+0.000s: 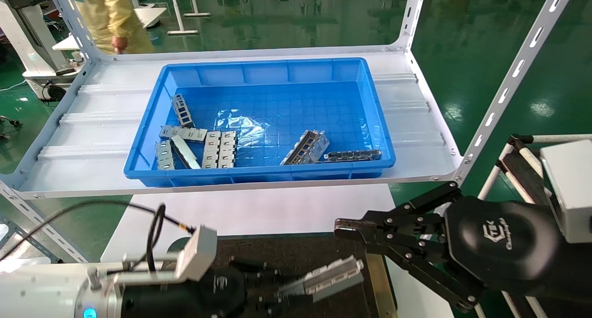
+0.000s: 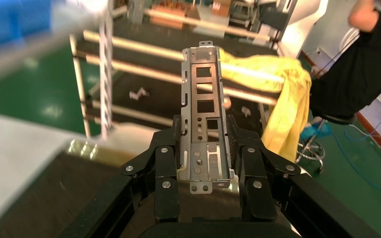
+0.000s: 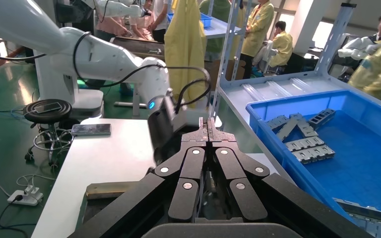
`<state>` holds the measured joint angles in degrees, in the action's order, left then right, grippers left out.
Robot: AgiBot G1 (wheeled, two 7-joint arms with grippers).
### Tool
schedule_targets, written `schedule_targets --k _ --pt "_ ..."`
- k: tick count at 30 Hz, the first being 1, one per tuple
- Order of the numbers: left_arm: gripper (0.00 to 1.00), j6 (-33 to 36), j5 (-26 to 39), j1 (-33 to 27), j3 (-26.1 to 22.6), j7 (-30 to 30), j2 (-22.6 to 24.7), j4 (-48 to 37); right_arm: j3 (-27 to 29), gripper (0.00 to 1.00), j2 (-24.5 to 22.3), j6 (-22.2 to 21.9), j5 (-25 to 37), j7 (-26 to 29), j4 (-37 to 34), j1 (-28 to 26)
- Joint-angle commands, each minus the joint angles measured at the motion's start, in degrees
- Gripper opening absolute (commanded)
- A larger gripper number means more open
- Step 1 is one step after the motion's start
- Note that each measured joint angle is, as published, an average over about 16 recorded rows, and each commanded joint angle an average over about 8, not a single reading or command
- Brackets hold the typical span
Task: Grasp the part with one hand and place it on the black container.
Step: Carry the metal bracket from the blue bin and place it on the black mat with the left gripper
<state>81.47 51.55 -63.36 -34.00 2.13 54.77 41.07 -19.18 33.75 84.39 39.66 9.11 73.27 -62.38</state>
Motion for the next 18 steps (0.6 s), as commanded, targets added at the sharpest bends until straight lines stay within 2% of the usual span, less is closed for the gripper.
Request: schedule_targets --k 1,9,18 --pt "0.00 -2.08 -0.57 3.95 0.10 -1.30 -1.16 3.74 0.00 0.00 0.00 0.00 0.00 0.00 0.00 0.00" --pt "0.00 -20.37 0.23 16.40 0.74 -6.08 -1.75 14.49 -0.01 0.00 -0.01 -0.01 -0.01 -0.01 0.00 0.00" --pt "0.00 -36.99 1.54 23.13 0.10 -13.07 1.55 19.54 -0.03 0.00 -0.01 -0.01 -0.02 -0.01 0.00 -0.01"
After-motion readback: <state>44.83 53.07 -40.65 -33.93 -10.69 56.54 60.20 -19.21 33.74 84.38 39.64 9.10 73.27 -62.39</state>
